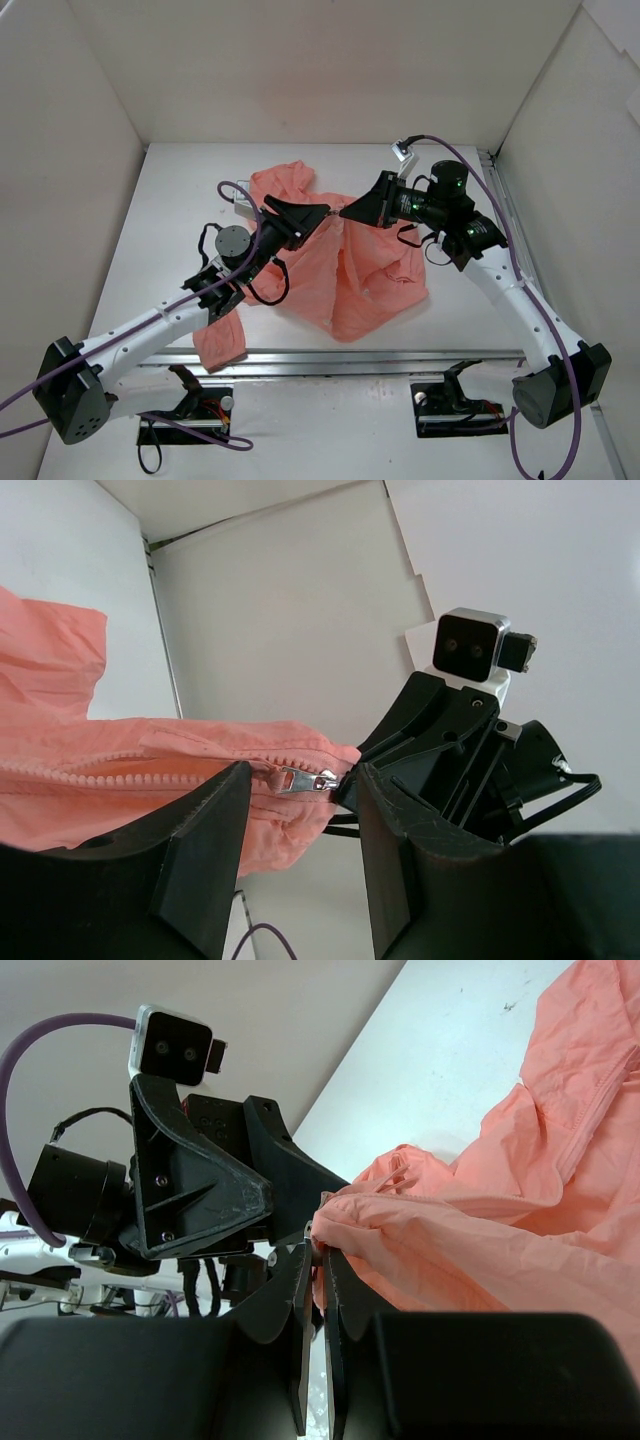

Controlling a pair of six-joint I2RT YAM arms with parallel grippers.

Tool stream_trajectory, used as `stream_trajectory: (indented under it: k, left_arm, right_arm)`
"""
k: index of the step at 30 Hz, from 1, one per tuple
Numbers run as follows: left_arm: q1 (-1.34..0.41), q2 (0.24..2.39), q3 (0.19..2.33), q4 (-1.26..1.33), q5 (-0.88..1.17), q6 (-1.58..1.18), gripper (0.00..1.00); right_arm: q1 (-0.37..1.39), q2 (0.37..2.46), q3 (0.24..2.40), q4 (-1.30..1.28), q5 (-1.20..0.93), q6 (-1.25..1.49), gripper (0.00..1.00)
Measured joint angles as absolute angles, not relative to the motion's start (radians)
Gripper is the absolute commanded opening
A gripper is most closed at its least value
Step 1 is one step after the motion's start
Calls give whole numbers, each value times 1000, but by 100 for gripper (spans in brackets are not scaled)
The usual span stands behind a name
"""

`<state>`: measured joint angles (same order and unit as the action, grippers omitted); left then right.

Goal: Zip up the jacket

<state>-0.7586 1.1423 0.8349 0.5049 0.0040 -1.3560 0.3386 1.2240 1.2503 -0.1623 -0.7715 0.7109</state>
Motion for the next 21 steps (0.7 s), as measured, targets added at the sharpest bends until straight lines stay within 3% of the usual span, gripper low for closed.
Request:
stream_trajectory:
  k: [14,21]
  left_arm:
    - [-751,1184,834,581,62,-1312,37]
    - [-749,1202,826,622,82,-1298,30]
  right_arm:
    - [339,1224,1250,-162,-781,708,0]
    - [339,1224,1250,-162,-785,707,0]
